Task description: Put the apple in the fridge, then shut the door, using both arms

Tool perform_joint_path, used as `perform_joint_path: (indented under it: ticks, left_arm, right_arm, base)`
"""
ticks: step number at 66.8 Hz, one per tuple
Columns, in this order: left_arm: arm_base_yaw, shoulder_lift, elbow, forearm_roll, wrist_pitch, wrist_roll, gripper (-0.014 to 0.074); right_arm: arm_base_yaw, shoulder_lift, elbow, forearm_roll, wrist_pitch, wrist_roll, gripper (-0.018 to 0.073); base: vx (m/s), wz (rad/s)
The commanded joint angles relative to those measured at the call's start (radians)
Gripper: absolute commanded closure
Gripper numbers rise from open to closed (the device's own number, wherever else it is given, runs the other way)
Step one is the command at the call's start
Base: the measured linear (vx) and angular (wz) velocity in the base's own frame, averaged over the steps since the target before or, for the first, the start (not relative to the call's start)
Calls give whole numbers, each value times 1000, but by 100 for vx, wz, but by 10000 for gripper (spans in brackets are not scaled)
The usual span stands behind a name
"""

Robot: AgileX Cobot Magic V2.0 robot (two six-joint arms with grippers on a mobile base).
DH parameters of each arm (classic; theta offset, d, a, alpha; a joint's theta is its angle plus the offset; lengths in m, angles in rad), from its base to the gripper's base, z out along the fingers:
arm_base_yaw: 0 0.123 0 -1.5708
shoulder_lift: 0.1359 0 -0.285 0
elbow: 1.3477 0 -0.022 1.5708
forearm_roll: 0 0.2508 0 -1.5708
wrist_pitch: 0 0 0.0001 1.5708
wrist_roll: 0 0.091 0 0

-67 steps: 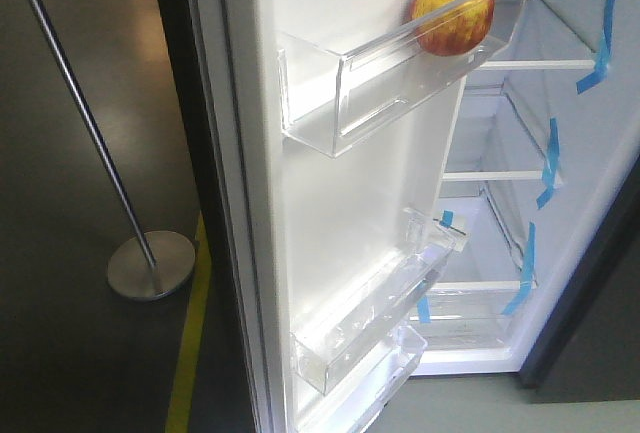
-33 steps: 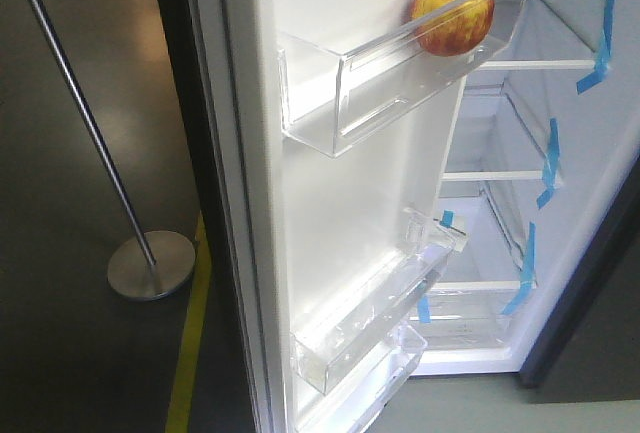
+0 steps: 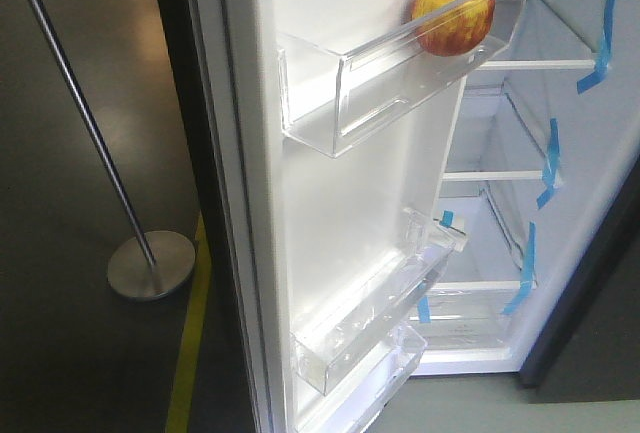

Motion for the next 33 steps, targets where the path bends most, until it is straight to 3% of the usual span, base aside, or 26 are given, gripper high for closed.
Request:
perform_joint_path:
  ticks: [1,10,18,24,33]
  left_arm:
    - [-6,72,-85,-222,-11,95,206]
    - [-6,200,-164,-401,61,189,206]
    - [-6,317,-251,-495,197,231,206]
    - [-7,387,-314,-533,284,232,206]
    - [-36,461,-397,-533,329,225,206]
  right_arm:
    - [-2,21,-15,9,-81,-8,563]
    - [-2,21,-15,10,-81,-8,563]
    - [-2,21,-15,10,-81,-8,563]
    - [-2,21,-15,10,-81,-8,563]
    - [-2,21,-15,10,-81,-8,563]
  base:
    - [0,0]
    - [0,0]
    - [0,0]
    - [0,0]
    - [0,0]
